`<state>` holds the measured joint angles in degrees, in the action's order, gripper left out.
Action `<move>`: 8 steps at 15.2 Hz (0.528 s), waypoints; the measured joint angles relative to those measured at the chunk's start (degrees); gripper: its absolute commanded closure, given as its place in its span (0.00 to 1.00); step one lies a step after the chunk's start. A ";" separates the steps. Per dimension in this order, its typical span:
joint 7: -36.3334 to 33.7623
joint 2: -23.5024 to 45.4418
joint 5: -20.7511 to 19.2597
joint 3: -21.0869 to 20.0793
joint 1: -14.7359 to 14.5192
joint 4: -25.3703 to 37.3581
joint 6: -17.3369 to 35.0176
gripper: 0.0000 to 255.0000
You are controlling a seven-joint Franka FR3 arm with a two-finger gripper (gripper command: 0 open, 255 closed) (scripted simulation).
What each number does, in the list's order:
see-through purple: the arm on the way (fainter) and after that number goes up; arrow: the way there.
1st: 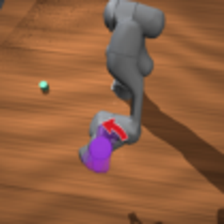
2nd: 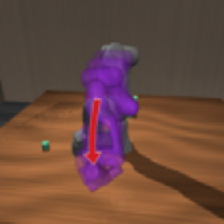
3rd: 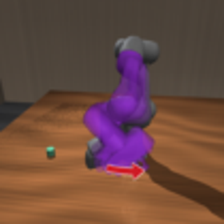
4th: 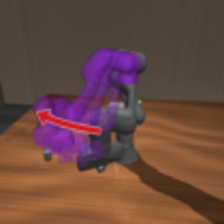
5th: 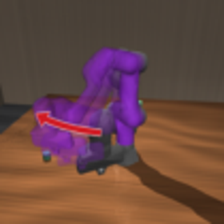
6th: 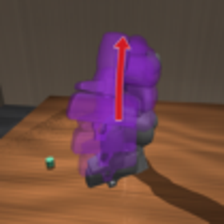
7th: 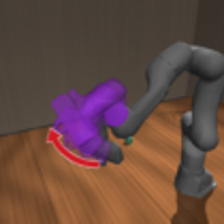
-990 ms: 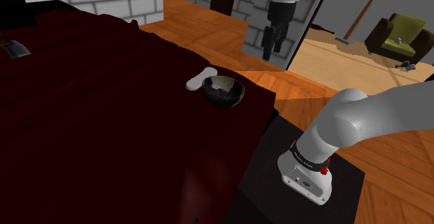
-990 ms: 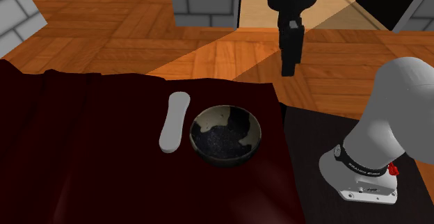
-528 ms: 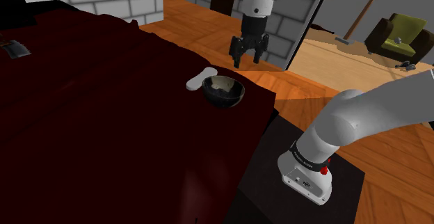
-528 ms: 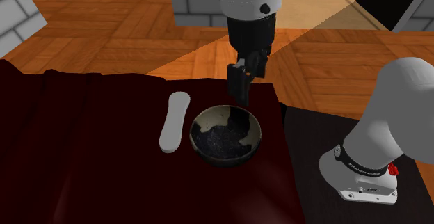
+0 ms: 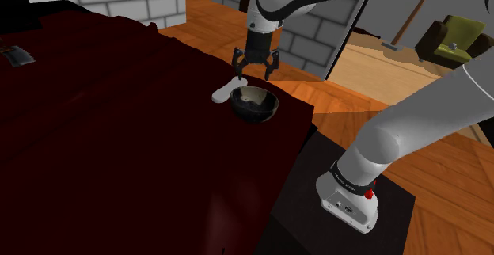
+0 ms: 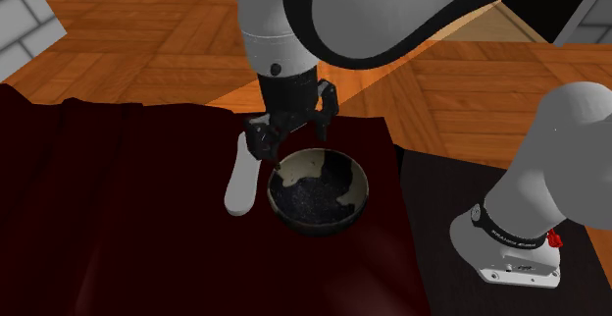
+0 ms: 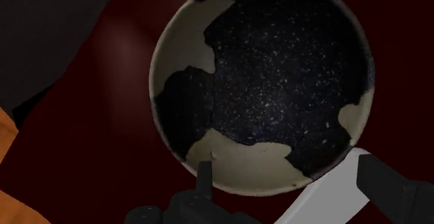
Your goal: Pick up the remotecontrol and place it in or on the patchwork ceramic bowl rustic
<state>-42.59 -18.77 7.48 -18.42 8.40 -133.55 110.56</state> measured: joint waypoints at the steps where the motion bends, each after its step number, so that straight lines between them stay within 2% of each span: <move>1: -3.25 1.80 -0.31 -0.75 0.58 0.78 1.39 0.00; 4: -12.92 8.95 -2.56 -2.49 2.54 3.78 6.47 0.00; 8: -25.28 16.79 -6.37 -2.89 4.44 7.48 11.49 0.00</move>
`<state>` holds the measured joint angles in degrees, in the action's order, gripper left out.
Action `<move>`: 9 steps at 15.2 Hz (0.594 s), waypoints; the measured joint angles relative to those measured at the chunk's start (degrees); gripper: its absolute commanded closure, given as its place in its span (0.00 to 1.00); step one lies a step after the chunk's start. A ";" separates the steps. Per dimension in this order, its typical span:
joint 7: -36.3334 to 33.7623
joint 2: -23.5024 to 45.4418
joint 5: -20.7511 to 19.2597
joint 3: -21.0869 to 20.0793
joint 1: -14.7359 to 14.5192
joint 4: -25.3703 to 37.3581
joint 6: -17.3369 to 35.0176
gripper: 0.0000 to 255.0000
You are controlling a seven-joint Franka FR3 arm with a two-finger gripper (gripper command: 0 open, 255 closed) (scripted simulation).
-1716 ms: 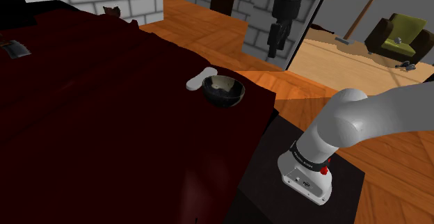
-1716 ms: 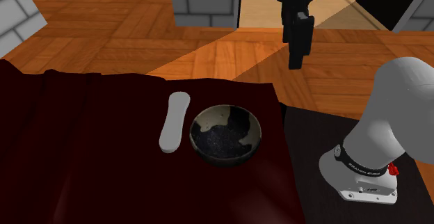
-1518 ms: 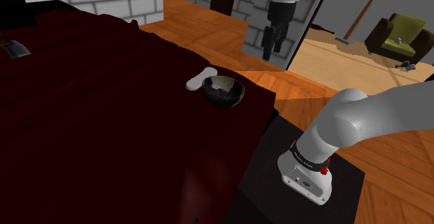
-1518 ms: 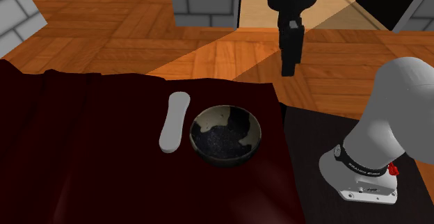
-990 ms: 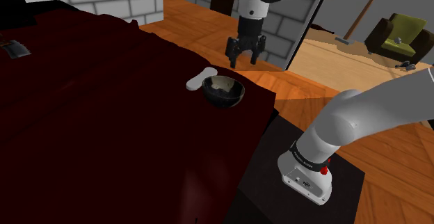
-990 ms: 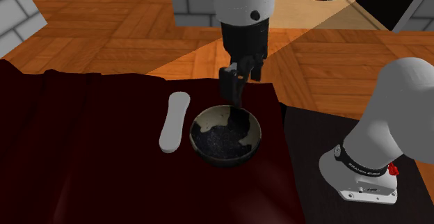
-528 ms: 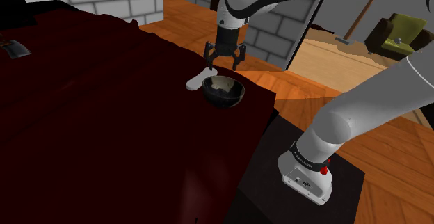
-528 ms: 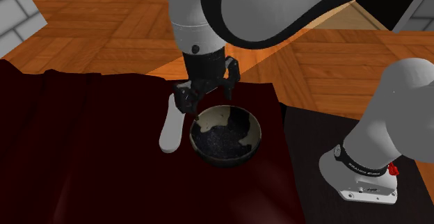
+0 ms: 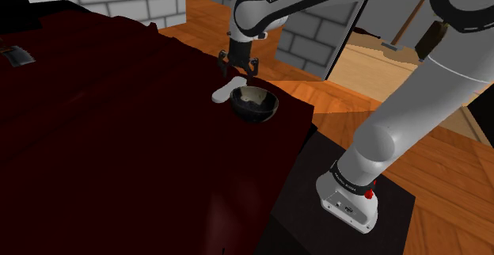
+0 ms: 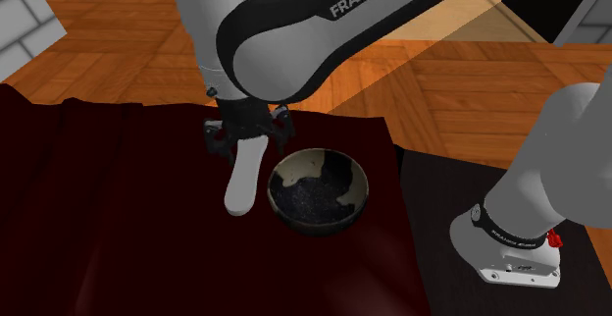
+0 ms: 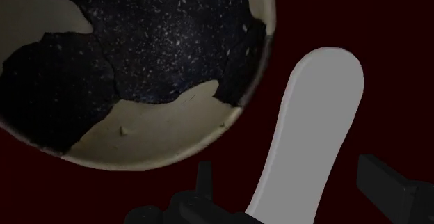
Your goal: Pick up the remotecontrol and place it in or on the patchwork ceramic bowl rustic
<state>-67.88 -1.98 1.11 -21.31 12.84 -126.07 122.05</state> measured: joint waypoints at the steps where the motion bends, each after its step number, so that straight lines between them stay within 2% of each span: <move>1: -3.14 2.03 -1.11 0.11 0.30 1.28 0.98 0.00; 4: -11.11 7.18 -3.99 0.73 0.52 4.31 3.46 0.00; 9: -13.44 9.75 -5.40 1.06 0.33 3.29 7.03 0.00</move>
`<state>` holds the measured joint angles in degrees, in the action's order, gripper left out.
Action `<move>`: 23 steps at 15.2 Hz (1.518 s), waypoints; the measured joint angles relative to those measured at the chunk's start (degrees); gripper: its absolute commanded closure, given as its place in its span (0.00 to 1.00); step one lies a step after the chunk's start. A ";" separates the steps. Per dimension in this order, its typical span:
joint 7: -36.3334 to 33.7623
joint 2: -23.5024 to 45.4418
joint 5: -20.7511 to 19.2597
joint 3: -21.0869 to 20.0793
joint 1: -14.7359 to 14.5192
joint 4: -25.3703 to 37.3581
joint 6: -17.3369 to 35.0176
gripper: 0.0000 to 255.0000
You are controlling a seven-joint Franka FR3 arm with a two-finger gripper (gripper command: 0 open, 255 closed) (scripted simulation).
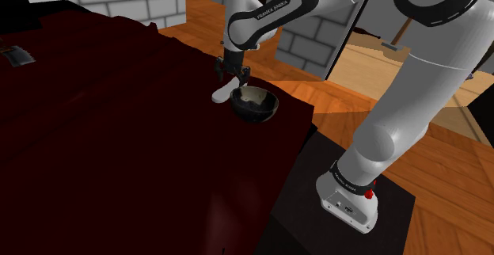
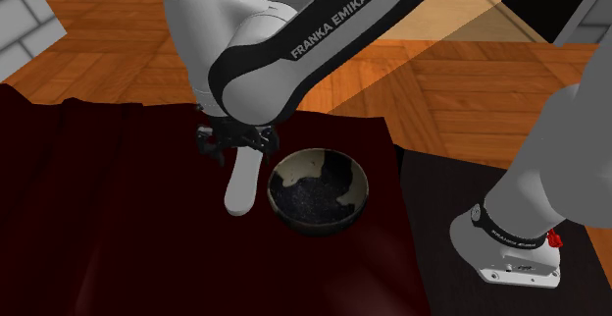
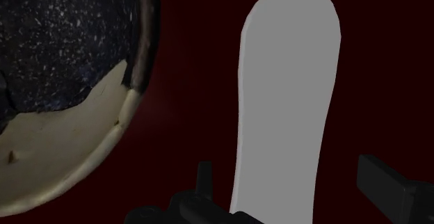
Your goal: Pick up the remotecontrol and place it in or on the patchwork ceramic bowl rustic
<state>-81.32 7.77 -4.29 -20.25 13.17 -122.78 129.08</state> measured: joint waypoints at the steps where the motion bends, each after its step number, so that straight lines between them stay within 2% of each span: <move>1: -0.25 0.58 -0.31 0.06 -0.05 -0.34 0.87 0.00; 9: -0.43 1.25 -0.67 0.18 -0.06 -0.74 1.93 0.00; 10: -0.43 1.25 -0.67 0.18 -0.06 -0.74 1.93 1.00; 20: -0.43 1.25 -0.67 0.18 -0.05 -0.74 1.94 1.00; 23: -0.11 0.20 -0.12 0.03 0.00 -0.21 0.42 1.00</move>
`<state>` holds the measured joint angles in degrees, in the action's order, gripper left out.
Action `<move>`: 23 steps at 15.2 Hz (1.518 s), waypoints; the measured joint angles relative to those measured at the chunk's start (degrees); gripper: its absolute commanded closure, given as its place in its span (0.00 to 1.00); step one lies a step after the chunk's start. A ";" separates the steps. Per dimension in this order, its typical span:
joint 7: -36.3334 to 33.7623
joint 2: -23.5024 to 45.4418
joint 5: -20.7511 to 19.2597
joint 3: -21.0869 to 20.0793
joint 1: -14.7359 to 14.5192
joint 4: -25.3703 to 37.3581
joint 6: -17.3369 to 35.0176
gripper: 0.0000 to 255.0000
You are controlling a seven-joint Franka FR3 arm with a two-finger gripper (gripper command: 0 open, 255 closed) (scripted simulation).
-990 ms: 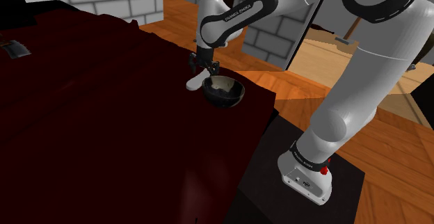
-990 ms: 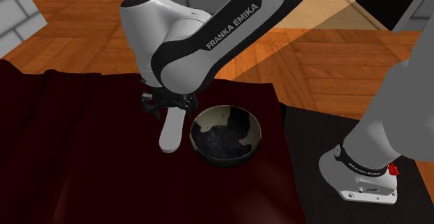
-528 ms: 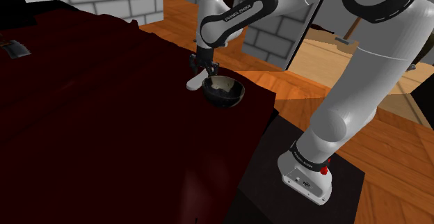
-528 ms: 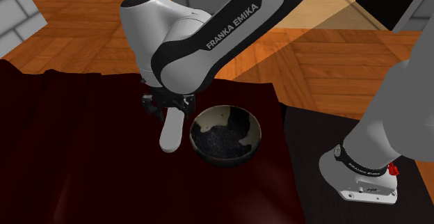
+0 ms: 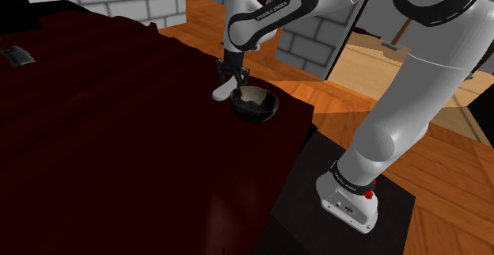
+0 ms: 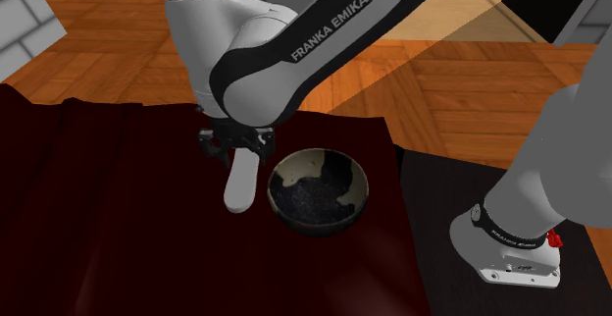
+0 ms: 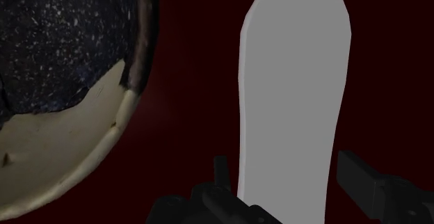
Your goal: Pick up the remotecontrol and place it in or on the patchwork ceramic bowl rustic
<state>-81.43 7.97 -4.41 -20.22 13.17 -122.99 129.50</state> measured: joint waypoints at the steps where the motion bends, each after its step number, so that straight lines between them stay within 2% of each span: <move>1: 0.17 -0.43 0.23 -0.04 0.04 0.29 -0.69 1.00; 23: 2.87 -7.48 3.50 -0.09 0.64 9.80 -16.72 1.00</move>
<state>-78.56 0.49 -0.91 -20.31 13.81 -113.18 112.78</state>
